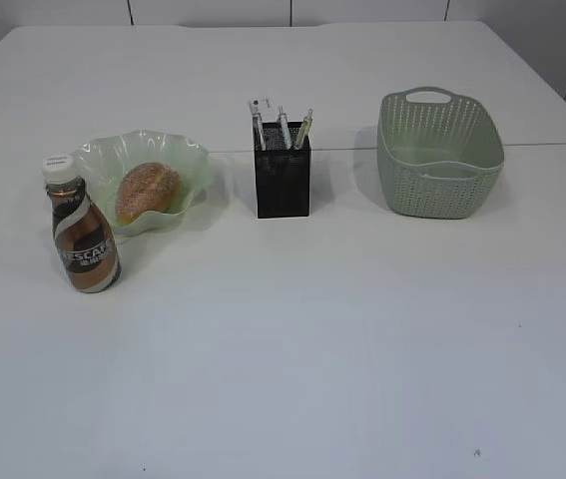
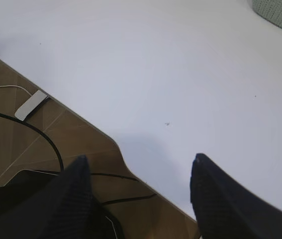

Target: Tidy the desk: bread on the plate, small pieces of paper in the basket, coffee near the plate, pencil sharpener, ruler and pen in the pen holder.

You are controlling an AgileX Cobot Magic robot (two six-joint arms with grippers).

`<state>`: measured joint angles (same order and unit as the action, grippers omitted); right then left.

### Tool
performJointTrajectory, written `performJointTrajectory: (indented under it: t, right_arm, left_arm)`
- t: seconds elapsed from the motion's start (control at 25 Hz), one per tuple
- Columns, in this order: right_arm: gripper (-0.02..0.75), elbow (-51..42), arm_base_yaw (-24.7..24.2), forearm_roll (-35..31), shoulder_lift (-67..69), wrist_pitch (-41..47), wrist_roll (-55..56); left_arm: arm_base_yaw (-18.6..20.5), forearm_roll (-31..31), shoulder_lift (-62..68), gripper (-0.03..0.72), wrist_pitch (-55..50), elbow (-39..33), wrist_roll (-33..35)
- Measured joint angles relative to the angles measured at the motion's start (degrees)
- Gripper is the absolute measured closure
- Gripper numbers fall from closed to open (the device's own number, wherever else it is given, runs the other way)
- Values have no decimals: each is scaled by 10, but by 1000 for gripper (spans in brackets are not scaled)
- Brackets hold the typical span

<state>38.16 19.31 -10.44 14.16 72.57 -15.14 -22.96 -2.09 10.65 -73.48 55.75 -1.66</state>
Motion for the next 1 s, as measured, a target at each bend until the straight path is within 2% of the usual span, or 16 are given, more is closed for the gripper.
performJointTrajectory:
  t: [0.2,0.44,0.6,1.0]
  right_arm:
    - [240,-42,0,-2,-46,-5,-1]
    - [240,-71,0,-2,-68,-16,-1]
    - [240,-80,0,-5,-71,-30,-1]
    - [240,-81,0,-4,-82,-40,-1]
  left_arm:
    - [0,-16,-31,232,1,-84,9]
    - [0,-17,-104,237,53,-188,27]
    - [0,-14,-104,238,74,-249,28]
    - [0,-4,-104,239,92,-265,43]
